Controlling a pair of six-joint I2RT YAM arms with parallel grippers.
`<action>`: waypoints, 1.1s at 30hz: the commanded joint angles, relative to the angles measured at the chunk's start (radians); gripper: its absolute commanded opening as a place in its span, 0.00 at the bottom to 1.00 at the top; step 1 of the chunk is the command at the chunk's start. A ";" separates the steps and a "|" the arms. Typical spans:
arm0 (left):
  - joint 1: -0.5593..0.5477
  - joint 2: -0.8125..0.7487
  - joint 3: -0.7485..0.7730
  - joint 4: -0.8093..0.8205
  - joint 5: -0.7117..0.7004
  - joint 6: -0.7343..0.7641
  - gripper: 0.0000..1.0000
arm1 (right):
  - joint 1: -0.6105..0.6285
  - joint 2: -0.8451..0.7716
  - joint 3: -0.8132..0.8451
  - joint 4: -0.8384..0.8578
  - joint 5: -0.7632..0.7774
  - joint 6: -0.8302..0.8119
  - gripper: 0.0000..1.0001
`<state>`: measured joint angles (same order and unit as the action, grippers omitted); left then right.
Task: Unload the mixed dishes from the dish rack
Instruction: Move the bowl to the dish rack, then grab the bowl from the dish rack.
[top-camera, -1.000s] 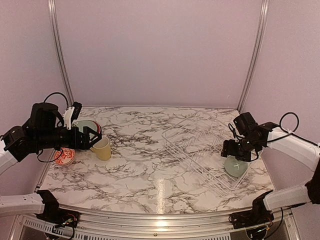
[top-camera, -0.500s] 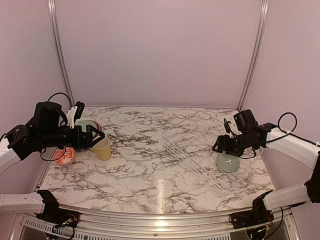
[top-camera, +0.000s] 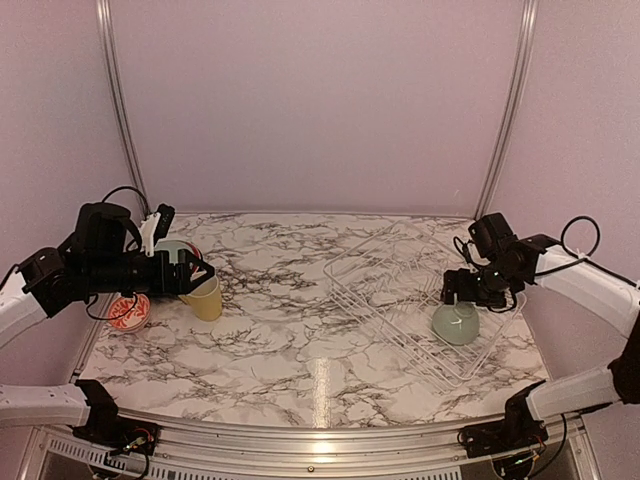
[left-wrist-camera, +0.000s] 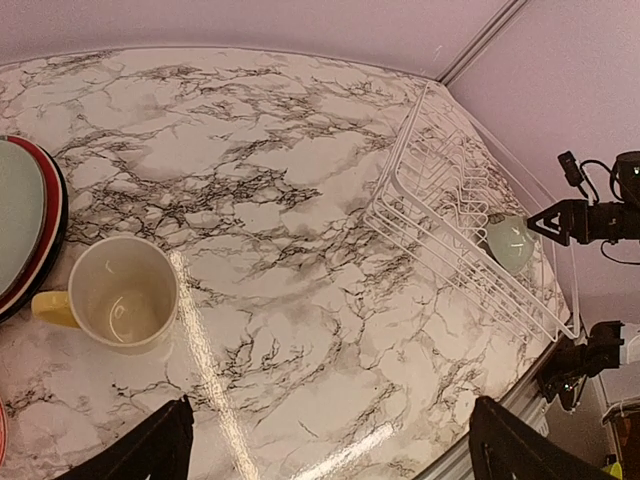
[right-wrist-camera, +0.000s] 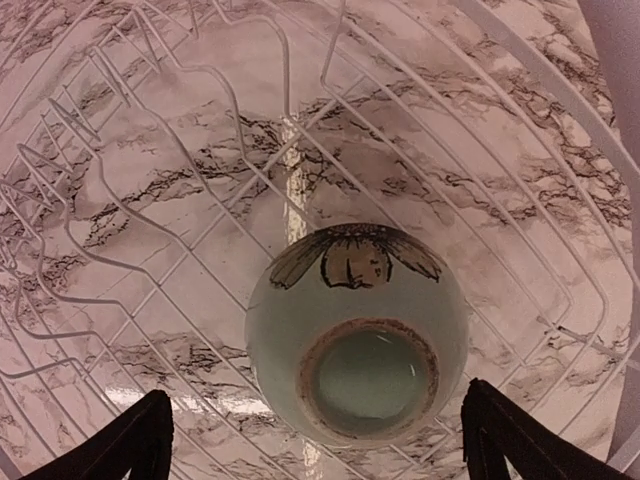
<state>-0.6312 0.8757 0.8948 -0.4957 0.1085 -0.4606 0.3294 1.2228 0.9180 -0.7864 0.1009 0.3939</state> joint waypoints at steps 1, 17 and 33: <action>-0.001 0.014 -0.001 0.020 0.019 0.005 0.99 | -0.037 0.049 0.016 -0.047 0.087 0.017 0.96; -0.001 -0.004 -0.013 0.006 0.003 0.000 0.99 | -0.038 0.135 0.004 0.016 0.070 0.009 0.59; -0.001 -0.003 -0.022 0.010 0.016 -0.018 0.99 | -0.038 0.121 -0.014 -0.002 0.050 0.018 0.57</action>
<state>-0.6312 0.8822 0.8864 -0.4942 0.1150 -0.4694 0.2981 1.3525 0.9176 -0.7609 0.1650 0.3973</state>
